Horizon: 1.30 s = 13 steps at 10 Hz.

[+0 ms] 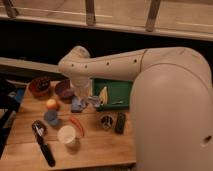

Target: Place towel in metal cup

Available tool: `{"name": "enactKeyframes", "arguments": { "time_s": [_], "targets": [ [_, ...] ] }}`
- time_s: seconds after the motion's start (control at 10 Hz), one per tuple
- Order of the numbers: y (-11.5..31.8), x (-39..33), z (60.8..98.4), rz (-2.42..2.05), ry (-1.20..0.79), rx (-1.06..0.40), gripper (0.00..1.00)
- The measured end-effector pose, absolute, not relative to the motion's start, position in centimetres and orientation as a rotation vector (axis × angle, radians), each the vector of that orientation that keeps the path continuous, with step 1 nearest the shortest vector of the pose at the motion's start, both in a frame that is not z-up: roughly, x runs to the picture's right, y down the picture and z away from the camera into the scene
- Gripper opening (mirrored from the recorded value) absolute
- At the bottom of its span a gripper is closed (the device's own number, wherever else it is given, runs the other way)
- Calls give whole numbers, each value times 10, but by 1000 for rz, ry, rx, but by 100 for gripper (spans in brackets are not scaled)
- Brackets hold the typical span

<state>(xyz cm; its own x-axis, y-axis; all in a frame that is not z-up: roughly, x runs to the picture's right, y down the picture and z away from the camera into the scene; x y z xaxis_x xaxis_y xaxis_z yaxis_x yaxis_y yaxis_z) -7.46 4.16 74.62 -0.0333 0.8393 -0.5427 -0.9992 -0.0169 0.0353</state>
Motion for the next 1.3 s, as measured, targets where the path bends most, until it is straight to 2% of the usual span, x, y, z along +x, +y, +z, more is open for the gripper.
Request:
{"name": "enactKeyframes", "arguments": {
  "time_s": [0.4,0.6,1.3],
  "targets": [
    [84,21,748,1689,669,-382,0],
    [100,42,753,1731,741,-377,0],
    [118,18,748,1731,780,-410,0]
  ]
}}
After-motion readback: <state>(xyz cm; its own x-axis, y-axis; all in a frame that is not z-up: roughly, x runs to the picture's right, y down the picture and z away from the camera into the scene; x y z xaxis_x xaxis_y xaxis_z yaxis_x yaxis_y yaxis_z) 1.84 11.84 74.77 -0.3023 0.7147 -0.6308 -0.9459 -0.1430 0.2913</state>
